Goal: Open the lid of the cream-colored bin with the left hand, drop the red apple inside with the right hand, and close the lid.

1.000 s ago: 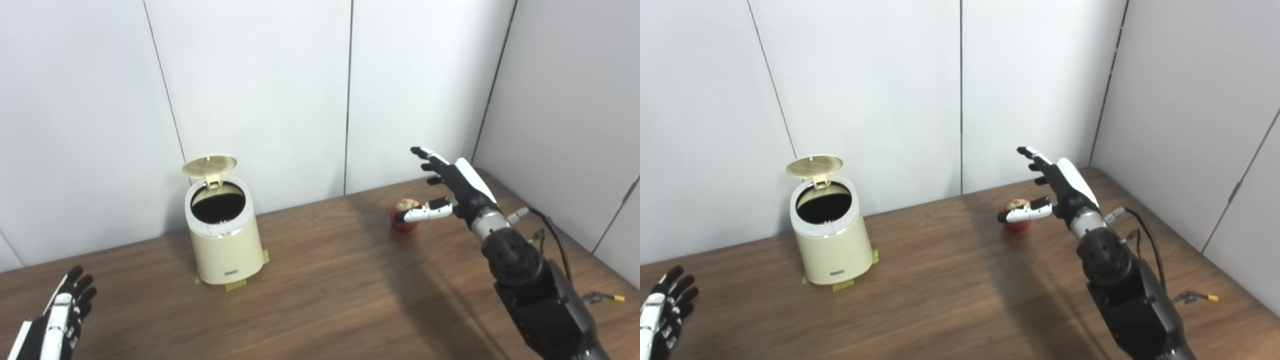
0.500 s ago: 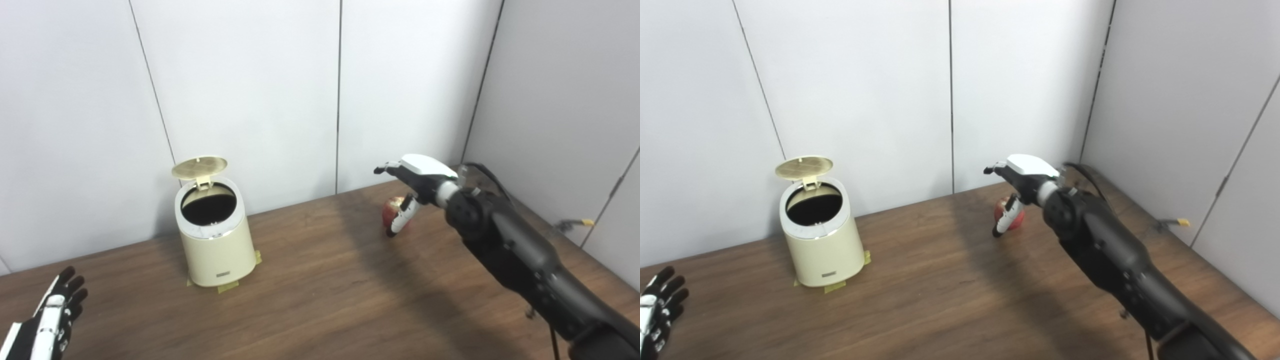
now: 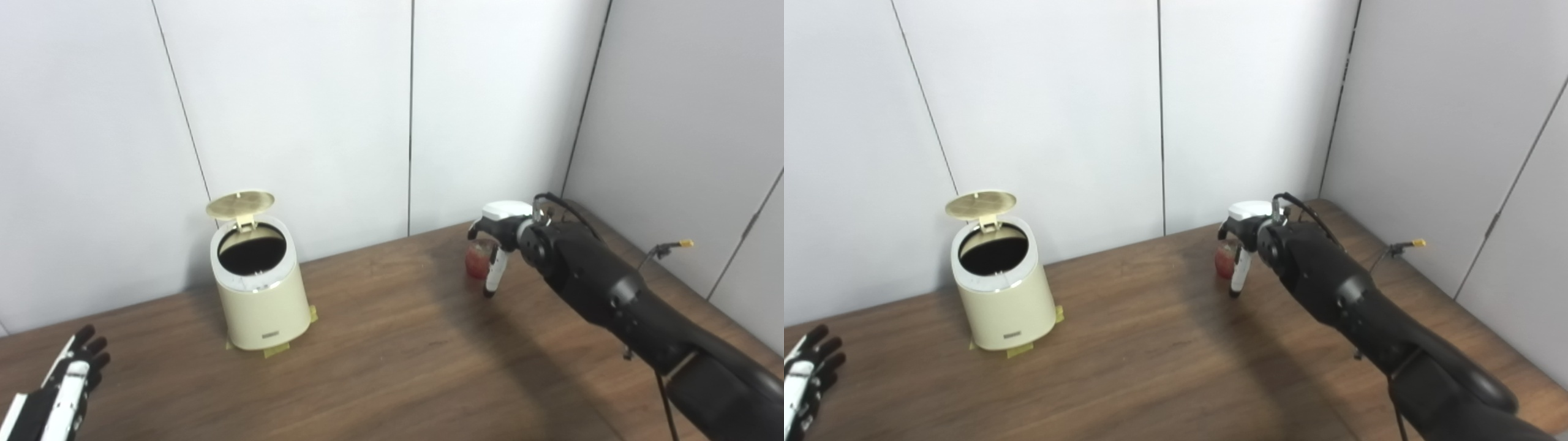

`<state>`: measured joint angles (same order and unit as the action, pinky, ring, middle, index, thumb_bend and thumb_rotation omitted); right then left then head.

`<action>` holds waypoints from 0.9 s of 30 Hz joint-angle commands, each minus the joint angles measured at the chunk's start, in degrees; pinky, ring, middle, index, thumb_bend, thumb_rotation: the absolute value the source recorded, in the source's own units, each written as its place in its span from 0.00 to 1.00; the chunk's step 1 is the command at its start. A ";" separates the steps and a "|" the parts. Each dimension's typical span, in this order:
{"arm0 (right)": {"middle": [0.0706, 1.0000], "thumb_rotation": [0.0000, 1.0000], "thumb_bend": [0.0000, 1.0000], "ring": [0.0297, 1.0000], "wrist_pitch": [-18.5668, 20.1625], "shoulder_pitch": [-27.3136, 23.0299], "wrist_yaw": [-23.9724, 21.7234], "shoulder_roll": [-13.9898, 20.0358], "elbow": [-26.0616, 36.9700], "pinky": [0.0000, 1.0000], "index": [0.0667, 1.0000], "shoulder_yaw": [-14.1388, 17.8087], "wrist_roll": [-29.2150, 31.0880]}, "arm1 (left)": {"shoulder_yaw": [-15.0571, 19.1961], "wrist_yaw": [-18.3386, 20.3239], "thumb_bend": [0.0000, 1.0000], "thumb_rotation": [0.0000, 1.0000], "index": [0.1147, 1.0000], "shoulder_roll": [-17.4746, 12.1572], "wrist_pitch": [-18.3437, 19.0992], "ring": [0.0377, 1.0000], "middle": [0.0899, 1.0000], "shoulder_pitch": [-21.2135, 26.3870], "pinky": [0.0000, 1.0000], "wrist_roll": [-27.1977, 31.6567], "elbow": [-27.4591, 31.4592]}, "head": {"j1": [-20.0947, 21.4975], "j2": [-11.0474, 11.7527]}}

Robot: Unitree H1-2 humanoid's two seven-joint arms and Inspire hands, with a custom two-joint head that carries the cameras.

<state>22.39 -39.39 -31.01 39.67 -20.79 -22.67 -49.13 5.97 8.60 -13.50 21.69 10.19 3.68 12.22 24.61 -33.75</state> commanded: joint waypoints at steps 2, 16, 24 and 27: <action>0.90 0.19 0.93 0.93 -1.06 -3.66 2.74 1.35 -1.19 0.87 0.79 0.60 -1.10 | 0.19 -0.61 0.25 0.84 0.97 -0.63 -0.90 0.95 0.94 1.24 0.98 -0.22 1.97 | -0.09 -0.06; 0.89 0.14 0.86 0.91 -3.90 -1.20 9.73 0.27 -3.34 0.83 0.79 -0.49 -2.69 | 0.39 0.29 0.20 0.90 0.96 -1.33 -1.29 0.95 0.93 0.87 1.00 0.61 1.58 | -1.56 -0.62; 0.86 0.11 0.85 0.90 -5.32 -0.52 13.40 -1.13 -5.20 0.79 0.76 1.02 -0.89 | 0.34 1.19 0.19 0.88 0.92 -3.00 -2.04 0.92 0.90 0.66 0.98 0.46 1.29 | -1.69 -0.95; 0.85 0.12 0.85 0.89 -5.62 -0.16 13.91 -1.28 -5.04 0.78 0.76 1.24 -0.70 | -0.11 1.63 0.18 0.89 0.90 -3.69 -1.77 0.92 0.91 0.69 0.98 0.29 1.23 | -1.75 -1.05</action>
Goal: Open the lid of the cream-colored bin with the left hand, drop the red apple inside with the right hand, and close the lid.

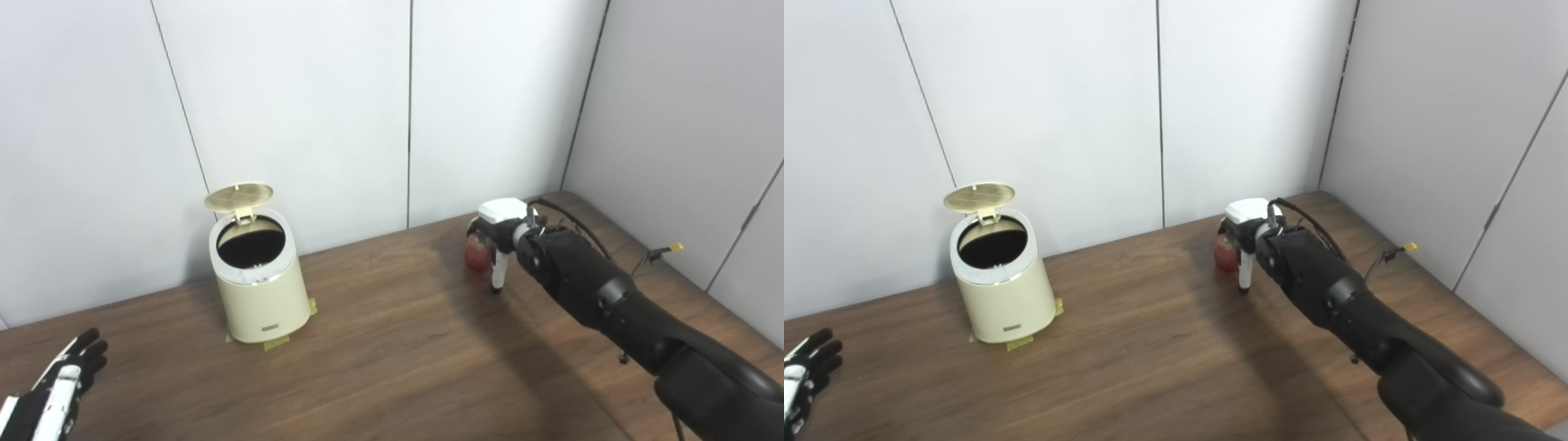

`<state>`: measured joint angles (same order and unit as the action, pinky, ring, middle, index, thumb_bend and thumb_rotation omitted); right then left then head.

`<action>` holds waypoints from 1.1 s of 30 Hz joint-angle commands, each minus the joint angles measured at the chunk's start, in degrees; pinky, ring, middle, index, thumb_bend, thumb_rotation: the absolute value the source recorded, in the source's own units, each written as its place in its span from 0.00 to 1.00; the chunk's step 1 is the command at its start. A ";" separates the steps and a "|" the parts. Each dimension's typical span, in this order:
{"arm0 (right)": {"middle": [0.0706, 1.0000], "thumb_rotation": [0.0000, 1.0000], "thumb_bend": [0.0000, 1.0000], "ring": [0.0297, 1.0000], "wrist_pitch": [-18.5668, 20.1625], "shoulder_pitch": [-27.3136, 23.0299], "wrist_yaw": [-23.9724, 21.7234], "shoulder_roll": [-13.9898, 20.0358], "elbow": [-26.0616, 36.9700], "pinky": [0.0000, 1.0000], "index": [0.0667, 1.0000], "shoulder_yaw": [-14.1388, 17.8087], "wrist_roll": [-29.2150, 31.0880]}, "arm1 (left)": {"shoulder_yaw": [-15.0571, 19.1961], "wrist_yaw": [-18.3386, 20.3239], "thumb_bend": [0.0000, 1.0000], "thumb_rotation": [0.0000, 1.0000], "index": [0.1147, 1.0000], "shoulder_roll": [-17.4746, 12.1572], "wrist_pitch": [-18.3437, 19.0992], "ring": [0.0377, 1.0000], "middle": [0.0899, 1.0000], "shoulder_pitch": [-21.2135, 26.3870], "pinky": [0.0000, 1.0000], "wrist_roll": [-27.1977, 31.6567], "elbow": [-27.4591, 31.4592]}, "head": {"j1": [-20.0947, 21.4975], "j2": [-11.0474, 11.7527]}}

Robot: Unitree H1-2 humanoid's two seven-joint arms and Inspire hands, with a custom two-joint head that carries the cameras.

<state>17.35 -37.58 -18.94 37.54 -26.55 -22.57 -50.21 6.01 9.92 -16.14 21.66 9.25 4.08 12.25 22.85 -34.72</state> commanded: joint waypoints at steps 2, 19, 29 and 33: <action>0.85 0.12 0.85 0.89 -0.19 -1.82 1.80 0.69 0.95 0.78 0.76 1.39 0.44 | -0.34 0.27 0.17 0.89 0.89 -1.18 -1.95 0.92 0.90 1.65 0.97 -0.29 1.09 | 0.13 -0.18; 0.53 0.00 0.65 0.58 -1.08 0.52 7.65 -1.76 1.97 0.58 0.56 5.81 4.13 | -1.30 0.95 0.18 0.90 0.87 -2.32 -0.90 0.94 0.91 1.86 1.00 -0.45 1.00 | 0.03 -0.75; 0.50 0.00 0.51 0.42 -1.27 1.57 10.93 -2.77 1.26 0.47 0.44 6.37 5.39 | -1.46 1.01 0.15 0.98 0.88 -2.49 -1.50 0.94 0.92 1.96 0.99 -0.70 0.69 | 0.16 -1.13; 0.50 0.00 0.51 0.41 0.04 1.56 11.53 -3.32 0.70 0.46 0.45 5.80 4.56 | -1.52 0.77 0.14 0.99 0.87 -2.09 -1.86 0.93 0.92 2.01 0.98 -0.76 0.76 | 0.04 -1.19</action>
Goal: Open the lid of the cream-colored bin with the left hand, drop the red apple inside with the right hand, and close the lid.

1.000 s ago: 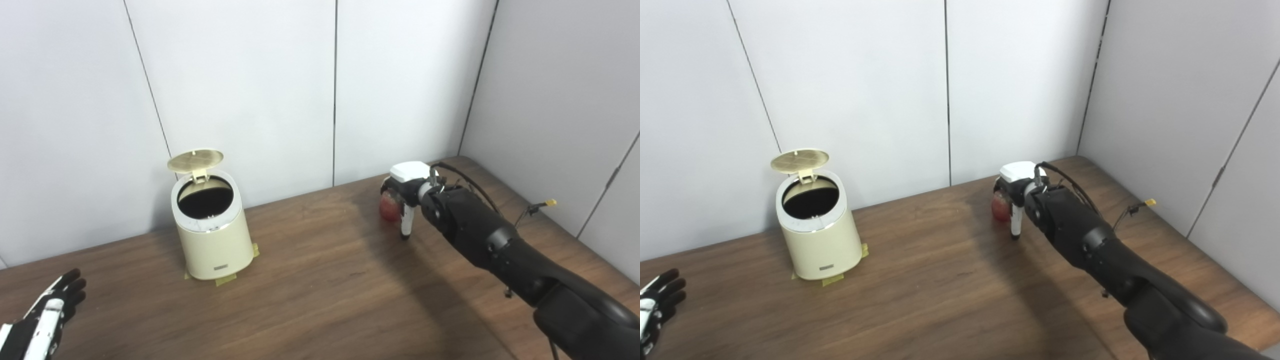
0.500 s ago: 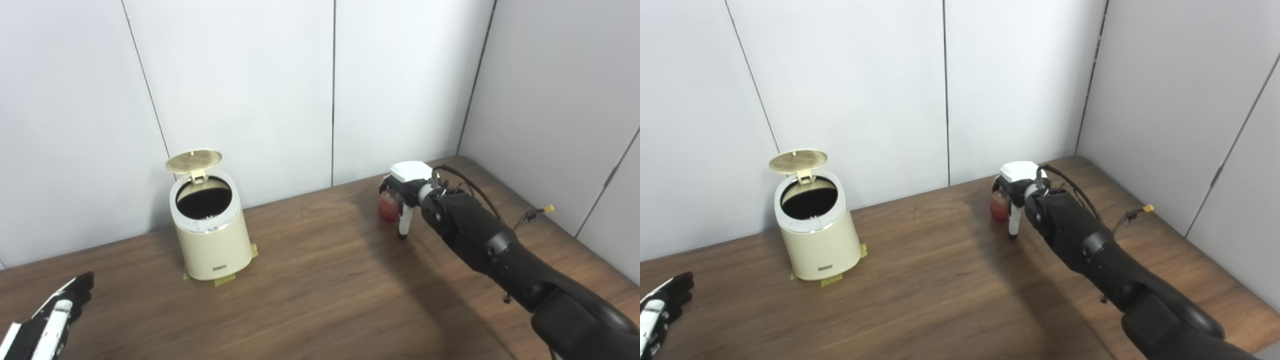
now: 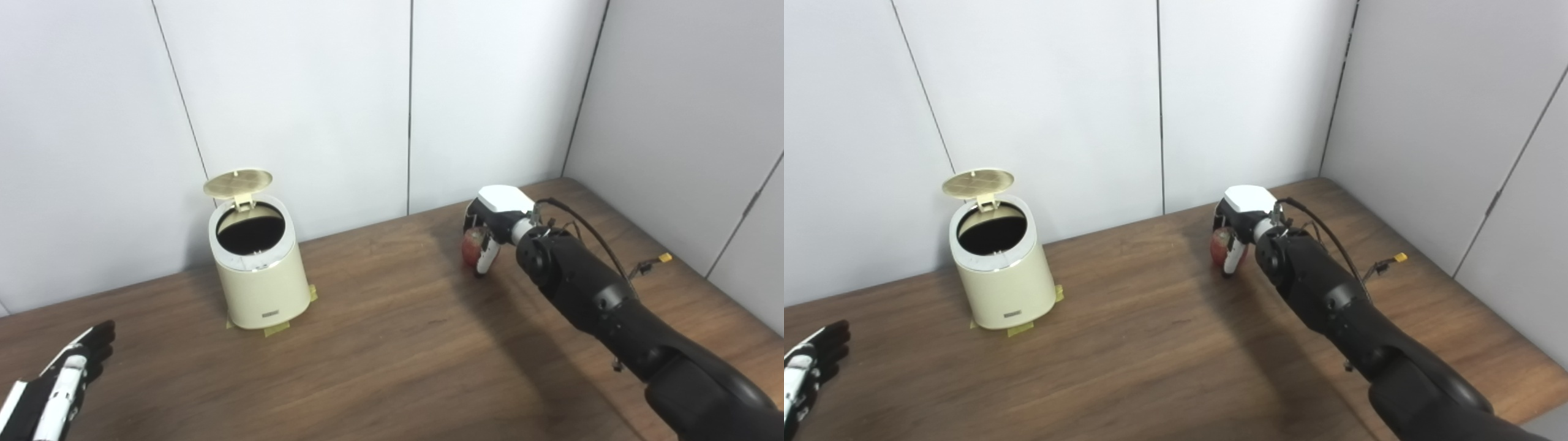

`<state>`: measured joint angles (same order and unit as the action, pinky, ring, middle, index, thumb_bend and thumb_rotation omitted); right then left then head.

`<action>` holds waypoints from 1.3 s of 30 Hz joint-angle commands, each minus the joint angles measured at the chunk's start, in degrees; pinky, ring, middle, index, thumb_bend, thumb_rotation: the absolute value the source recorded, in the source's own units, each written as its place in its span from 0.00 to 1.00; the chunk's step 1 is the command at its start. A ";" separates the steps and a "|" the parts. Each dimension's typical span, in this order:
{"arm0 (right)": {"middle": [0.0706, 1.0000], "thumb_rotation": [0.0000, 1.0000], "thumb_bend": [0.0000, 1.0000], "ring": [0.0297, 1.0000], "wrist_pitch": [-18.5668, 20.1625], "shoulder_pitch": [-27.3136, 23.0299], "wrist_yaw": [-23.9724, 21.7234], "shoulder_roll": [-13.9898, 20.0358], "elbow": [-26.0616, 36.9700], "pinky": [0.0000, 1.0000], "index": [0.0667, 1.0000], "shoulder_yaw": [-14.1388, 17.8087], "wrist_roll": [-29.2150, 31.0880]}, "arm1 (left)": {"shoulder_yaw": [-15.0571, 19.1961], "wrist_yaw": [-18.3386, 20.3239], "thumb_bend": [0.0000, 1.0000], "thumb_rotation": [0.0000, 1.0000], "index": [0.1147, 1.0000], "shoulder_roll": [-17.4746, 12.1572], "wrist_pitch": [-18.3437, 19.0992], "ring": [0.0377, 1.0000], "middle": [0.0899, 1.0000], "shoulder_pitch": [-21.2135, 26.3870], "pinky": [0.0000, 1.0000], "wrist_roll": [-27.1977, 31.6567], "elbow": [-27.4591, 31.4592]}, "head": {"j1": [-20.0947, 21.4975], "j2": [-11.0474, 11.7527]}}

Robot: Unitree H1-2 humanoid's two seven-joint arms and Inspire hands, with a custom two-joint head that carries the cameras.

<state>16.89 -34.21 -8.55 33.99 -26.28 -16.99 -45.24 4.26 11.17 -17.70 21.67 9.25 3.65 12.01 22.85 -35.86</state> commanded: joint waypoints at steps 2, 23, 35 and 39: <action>0.51 0.00 0.51 0.41 0.61 -1.84 1.65 0.06 0.31 0.46 0.45 -0.11 -0.90 | 0.01 -0.52 0.13 1.00 0.87 -0.58 -1.86 0.92 0.91 2.00 0.97 -0.70 1.30 | -0.06 -0.09; 0.48 0.00 0.50 0.39 -4.00 0.46 5.65 -2.96 22.99 0.35 0.47 4.28 0.24 | 1.40 -3.21 0.19 0.94 0.84 3.74 -3.55 0.91 0.89 0.11 0.95 -0.12 0.73 | -5.91 0.23; 0.45 0.00 0.52 0.37 -6.85 -6.00 3.95 -11.07 30.38 0.42 0.48 1.79 -2.16 | -0.04 -5.12 0.23 0.89 0.81 6.95 -4.33 0.88 0.85 -0.72 0.93 -2.23 0.49 | -12.64 1.70; 0.47 0.00 0.51 0.36 -7.12 -7.24 3.26 -14.10 30.82 0.38 0.49 1.81 -1.74 | -1.06 -5.31 0.28 0.85 0.80 7.77 -4.14 0.87 0.85 -0.91 0.92 -3.45 0.77 | -14.03 2.01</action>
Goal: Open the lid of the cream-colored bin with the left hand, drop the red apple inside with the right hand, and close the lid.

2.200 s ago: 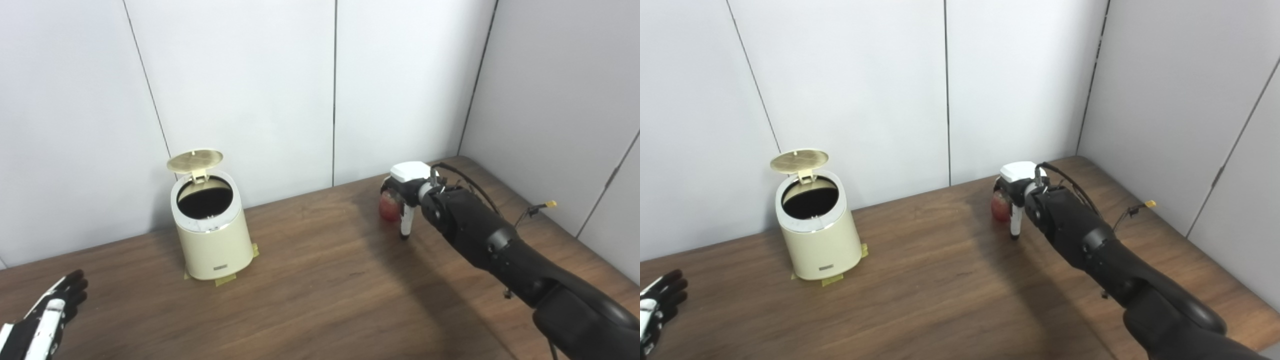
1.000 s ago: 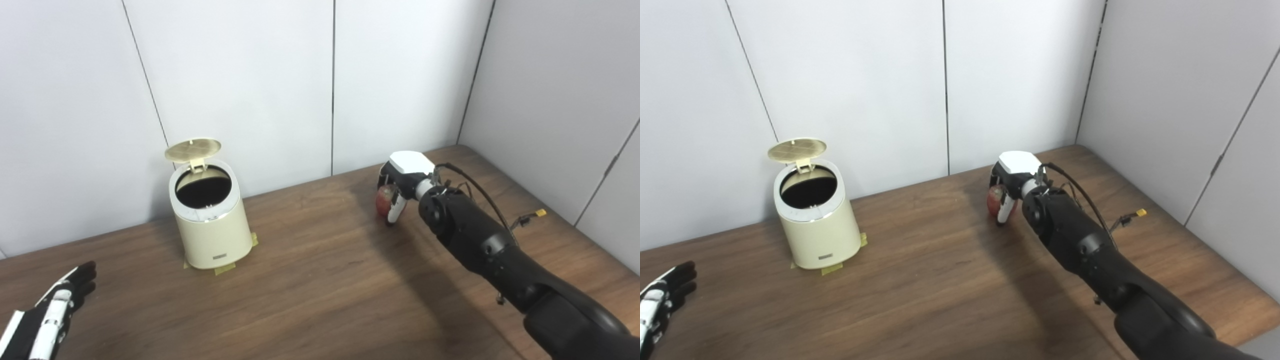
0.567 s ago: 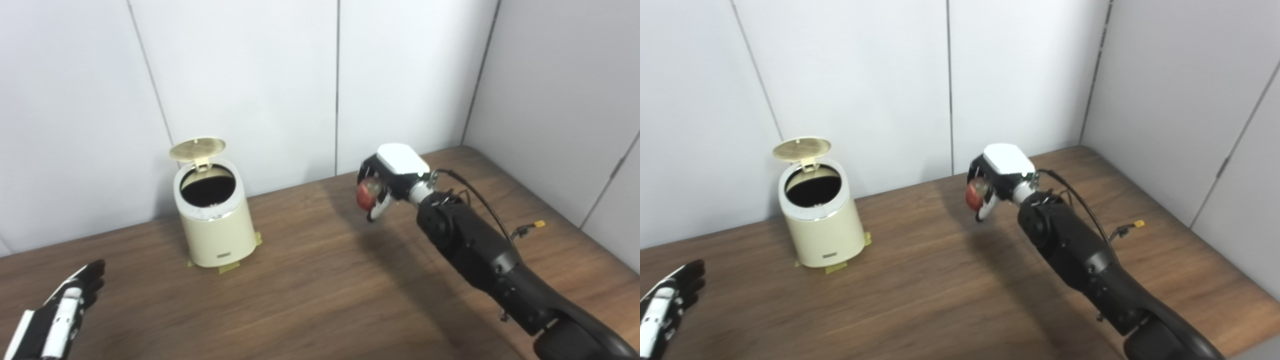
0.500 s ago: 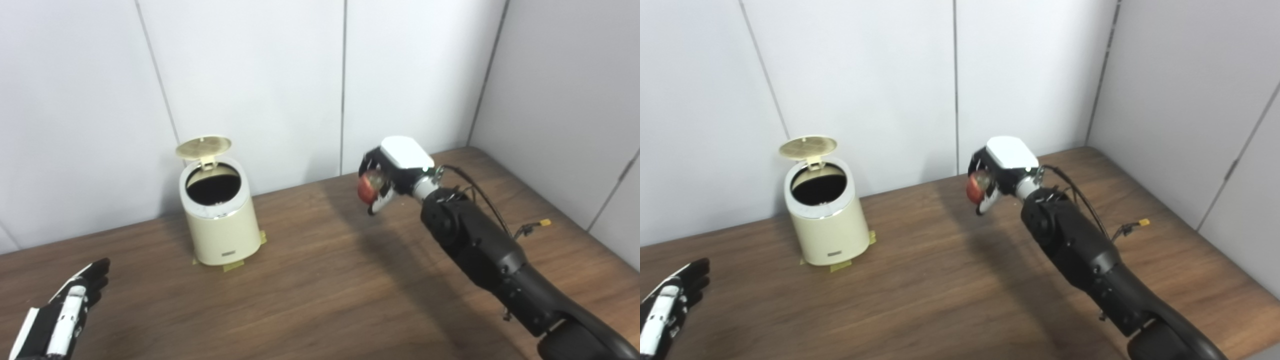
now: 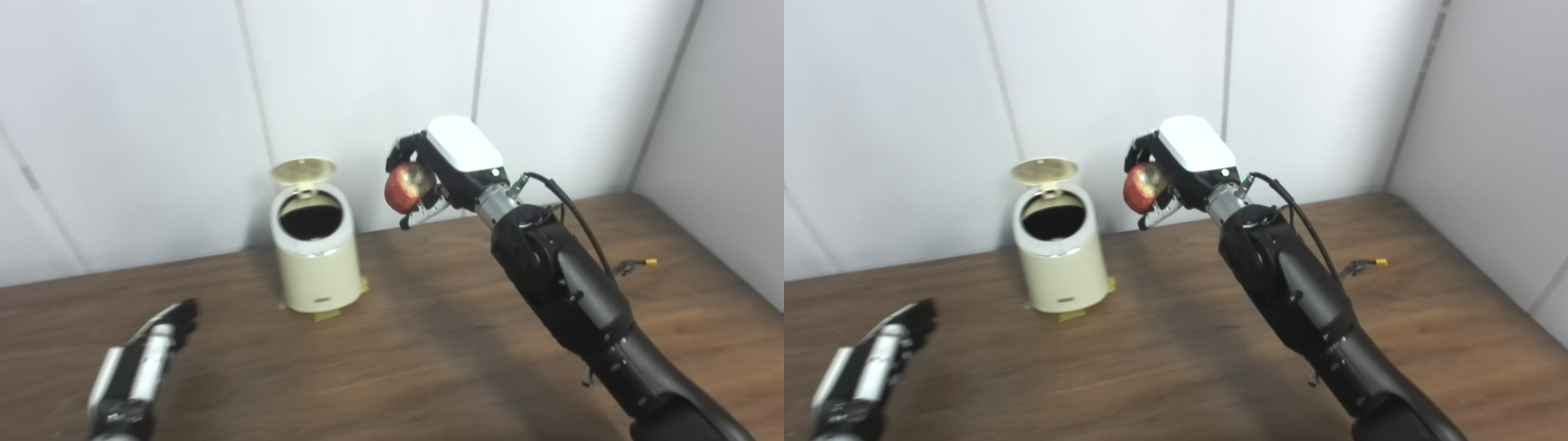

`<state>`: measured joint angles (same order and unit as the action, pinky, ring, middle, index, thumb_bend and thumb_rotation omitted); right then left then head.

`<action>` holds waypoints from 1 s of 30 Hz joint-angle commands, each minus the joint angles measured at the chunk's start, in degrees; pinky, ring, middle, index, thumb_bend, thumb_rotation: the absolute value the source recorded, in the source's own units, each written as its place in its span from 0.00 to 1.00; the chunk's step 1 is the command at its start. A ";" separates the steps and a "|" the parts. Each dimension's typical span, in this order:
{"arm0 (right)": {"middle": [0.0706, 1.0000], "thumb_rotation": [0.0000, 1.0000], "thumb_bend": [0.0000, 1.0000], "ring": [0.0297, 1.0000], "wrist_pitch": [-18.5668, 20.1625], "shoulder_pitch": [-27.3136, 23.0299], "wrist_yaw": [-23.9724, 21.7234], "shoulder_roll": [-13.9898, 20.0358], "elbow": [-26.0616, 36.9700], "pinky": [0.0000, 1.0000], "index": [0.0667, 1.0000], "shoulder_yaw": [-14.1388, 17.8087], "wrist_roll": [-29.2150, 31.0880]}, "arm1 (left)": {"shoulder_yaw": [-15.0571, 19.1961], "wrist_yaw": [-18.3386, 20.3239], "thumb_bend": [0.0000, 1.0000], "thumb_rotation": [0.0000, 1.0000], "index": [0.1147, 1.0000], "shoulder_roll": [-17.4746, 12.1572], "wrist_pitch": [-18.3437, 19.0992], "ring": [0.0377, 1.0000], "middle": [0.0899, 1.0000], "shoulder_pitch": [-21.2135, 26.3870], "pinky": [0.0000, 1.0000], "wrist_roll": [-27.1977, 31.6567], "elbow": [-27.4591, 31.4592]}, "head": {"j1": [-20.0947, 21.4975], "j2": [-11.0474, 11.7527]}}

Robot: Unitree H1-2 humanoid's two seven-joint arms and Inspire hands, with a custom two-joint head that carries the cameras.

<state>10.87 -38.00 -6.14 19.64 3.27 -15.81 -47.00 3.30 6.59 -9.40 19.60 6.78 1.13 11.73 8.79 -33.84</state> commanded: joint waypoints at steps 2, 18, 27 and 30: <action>0.47 0.00 0.51 0.36 -2.79 -4.11 1.37 -1.18 0.55 0.37 0.50 0.76 1.42 | -0.45 -0.98 0.29 0.86 0.80 -0.10 -1.94 0.87 0.85 1.55 0.90 -1.27 0.92 | -0.98 0.25; 0.47 0.00 0.51 0.36 -9.76 -9.78 7.07 -8.55 -12.16 0.37 0.50 -0.49 3.17 | -2.69 -2.80 0.38 0.84 0.81 3.03 -1.72 0.86 0.85 1.23 0.90 -3.58 1.54 | -5.99 1.74; 0.47 0.00 0.51 0.35 -11.19 -12.42 9.40 -10.71 -19.68 0.36 0.51 -0.98 3.78 | -3.34 -3.83 0.39 0.83 0.80 4.96 -1.52 0.86 0.85 1.16 0.89 -4.41 2.54 | -7.51 1.95; 0.47 0.00 0.51 0.36 -11.71 -13.06 10.34 -11.08 -21.89 0.37 0.50 -1.16 4.00 | -3.59 -4.17 0.39 0.83 0.79 5.15 -1.42 0.86 0.85 1.08 0.89 -4.83 2.92 | -7.66 1.90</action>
<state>0.76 -47.03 2.25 8.73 -19.02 -17.52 -43.34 -0.18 3.05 -4.24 19.59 6.48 -3.02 12.38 1.14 -31.90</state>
